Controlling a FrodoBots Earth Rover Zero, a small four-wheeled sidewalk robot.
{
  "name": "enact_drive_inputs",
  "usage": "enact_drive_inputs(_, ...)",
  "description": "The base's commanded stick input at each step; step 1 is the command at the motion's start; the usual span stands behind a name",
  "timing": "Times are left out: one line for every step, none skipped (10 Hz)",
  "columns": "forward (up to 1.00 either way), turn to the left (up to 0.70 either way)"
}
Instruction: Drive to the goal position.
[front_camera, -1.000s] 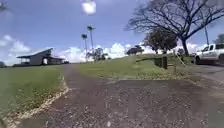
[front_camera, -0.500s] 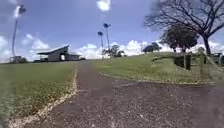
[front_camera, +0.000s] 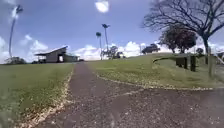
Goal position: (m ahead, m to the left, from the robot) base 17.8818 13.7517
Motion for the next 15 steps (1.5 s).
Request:
enact_drive_inputs(1.00,0.16)
enact_drive_inputs(1.00,0.32)
enact_drive_inputs(1.00,0.33)
enact_drive_inputs(1.00,0.09)
enact_drive_inputs(1.00,0.17)
enact_drive_inputs(1.00,0.40)
enact_drive_inputs(1.00,0.40)
enact_drive_inputs(1.00,0.40)
enact_drive_inputs(1.00,0.40)
enact_drive_inputs(1.00,0.40)
enact_drive_inputs(1.00,0.40)
enact_drive_inputs(1.00,0.40)
enact_drive_inputs(1.00,0.40)
enact_drive_inputs(1.00,0.40)
enact_drive_inputs(1.00,0.40)
